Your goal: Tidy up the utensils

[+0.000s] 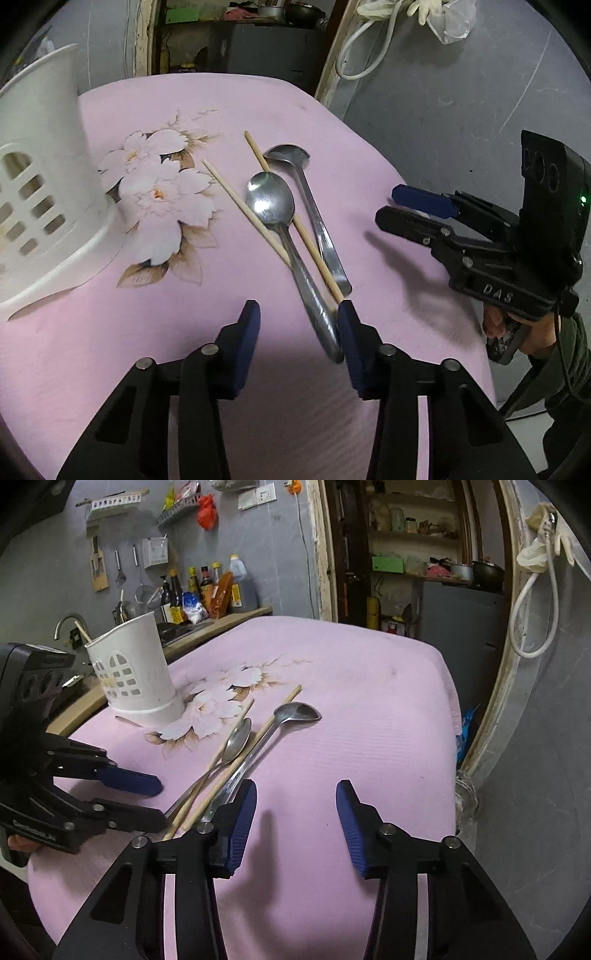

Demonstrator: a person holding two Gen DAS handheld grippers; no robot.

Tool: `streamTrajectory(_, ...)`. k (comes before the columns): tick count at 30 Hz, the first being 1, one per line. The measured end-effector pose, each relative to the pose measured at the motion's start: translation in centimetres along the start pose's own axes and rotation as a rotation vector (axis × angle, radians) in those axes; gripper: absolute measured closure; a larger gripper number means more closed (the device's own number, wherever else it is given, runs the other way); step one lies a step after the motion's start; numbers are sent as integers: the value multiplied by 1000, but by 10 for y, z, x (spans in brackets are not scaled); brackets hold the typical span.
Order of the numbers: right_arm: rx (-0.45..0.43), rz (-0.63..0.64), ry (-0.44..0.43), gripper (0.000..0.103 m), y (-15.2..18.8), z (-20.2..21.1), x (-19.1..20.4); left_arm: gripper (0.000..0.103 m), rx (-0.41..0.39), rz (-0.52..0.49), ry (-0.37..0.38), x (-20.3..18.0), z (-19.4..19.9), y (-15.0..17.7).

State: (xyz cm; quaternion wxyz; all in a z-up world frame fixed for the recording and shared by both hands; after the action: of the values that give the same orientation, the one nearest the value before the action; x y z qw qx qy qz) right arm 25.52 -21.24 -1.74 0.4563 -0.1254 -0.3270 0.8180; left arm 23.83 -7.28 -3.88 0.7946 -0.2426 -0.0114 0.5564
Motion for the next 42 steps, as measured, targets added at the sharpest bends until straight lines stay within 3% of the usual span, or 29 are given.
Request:
streamTrajectory(6, 27, -11, -15, 61, -7, -11, -4, 79, 32, 22, -48, 3, -6, -15)
streamTrajectory(9, 28, -17, -20, 61, -11, -12, -6, 95, 45, 29, -104, 4, -8, -17)
streamTrajectory(14, 61, -12, -41, 61, -21, -20, -3, 95, 37, 75, -52, 19, -3, -12)
streamTrajectory(25, 122, -15, -83, 62, -47, -45, 9, 95, -11, 159, -87, 45, 32, 21)
streamTrajectory(27, 141, -8, -63, 80, -51, -53, 13, 95, -15, 166, -80, 46, 36, 26)
streamTrajectory(29, 162, -7, -64, 89, -53, -59, 16, 95, -19, 170, -76, 46, 42, 32)
streamTrajectory(34, 160, 10, -71, 94, -45, -50, 22, 95, -4, 190, -52, 44, 48, 35)
streamTrajectory(42, 193, 72, -76, 96, -9, -19, 28, 94, 5, 138, -73, 41, 62, 48)
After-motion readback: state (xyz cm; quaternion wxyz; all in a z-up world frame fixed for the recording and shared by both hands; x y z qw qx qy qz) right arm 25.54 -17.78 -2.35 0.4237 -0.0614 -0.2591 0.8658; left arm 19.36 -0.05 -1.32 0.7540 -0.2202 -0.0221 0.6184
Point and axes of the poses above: each gripper's, at about its wrist camera, not at the fingertips, and z roughly against the way its jaws point, x to its left, y to its underside, the point moved 1 cm from there along -z, roughly the way its jaws point, and after that the axes turned 9 degrees about x, right-handed, at the moved point
